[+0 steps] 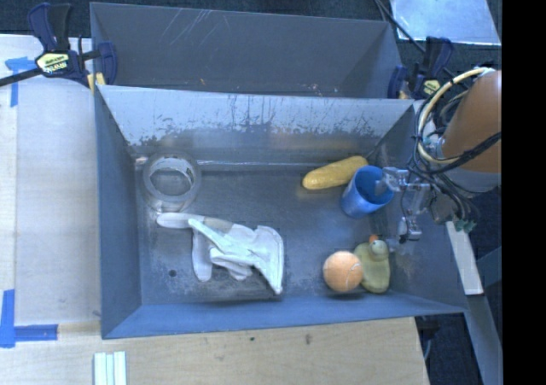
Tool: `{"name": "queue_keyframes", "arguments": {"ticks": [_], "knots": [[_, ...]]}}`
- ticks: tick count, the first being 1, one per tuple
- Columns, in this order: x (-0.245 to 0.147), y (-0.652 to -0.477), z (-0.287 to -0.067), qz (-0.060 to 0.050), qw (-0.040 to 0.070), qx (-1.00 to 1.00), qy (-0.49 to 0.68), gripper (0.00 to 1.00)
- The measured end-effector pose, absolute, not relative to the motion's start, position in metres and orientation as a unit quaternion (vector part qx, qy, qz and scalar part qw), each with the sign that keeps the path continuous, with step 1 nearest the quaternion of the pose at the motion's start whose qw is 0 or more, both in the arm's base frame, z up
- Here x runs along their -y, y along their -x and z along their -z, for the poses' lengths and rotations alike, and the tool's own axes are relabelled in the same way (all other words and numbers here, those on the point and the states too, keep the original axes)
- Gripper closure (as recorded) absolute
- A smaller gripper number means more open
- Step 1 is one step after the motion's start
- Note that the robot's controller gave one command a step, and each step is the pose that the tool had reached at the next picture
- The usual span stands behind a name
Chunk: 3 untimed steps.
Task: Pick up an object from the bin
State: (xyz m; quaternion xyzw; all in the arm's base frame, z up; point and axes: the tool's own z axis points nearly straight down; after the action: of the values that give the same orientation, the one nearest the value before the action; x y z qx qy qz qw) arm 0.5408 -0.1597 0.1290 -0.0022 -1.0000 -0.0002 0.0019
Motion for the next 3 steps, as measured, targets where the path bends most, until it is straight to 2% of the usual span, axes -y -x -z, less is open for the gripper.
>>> {"name": "queue_keyframes", "arguments": {"ticks": [1,2,3], "knots": [[0.159,-0.543,-0.134,-0.001,-0.002,1.0,0.001,0.0],[0.132,-0.579,-0.103,-0.002,-0.003,1.0,-0.027,0.0],[0.103,-0.605,-0.082,-0.001,0.0,0.997,-0.078,1.0]]}}
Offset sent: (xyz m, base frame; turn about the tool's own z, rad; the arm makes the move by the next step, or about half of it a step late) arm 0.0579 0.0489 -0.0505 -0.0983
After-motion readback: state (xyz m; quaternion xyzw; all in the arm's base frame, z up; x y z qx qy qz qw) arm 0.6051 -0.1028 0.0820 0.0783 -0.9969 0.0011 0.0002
